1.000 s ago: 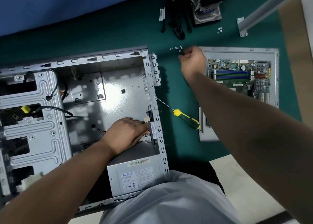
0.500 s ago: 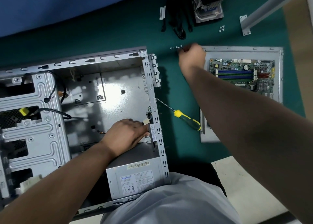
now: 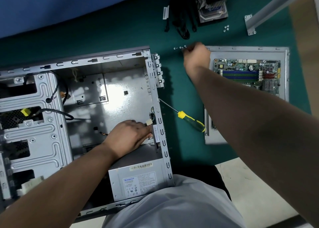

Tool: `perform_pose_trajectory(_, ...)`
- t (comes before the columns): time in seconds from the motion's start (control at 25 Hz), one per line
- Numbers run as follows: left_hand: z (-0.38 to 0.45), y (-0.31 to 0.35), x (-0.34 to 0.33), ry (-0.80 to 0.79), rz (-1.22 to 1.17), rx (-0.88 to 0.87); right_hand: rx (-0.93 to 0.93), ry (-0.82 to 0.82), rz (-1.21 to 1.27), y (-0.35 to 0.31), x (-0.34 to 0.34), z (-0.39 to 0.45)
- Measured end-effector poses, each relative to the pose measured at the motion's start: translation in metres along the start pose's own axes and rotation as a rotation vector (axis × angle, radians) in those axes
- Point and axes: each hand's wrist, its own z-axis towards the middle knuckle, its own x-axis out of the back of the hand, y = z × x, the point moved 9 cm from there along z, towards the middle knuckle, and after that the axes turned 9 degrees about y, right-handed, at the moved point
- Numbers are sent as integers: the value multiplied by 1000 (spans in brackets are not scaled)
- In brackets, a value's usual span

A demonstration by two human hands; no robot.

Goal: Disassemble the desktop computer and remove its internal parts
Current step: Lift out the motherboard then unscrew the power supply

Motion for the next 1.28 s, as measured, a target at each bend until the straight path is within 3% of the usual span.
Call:
perform_pose_trajectory(0.32, 0, -2, 1, 21, -11, -2, 180, -143, 157, 21, 15, -64)
perform_pose_trajectory(0.48, -2, 1, 2, 22, -40, -6, 319, -330, -32, 61, 26, -129)
perform_pose_trajectory(0.56, -2, 1, 2, 22, -42, -7, 386, -348, -165, 85, 34, -161)
perform_pose_trajectory(0.8, 1, 7, 4, -2, -14, -37, 430, -322, -236, 98, 42, -193)
perform_pose_trajectory(1.12, -4, 7, 1, -33, 25, -34, 276, -12, 228, 64, 120, -186)
perform_pose_trajectory(1.28, -5, 6, -2, -51, 37, -20, 430, 72, 224, 36, 136, -197)
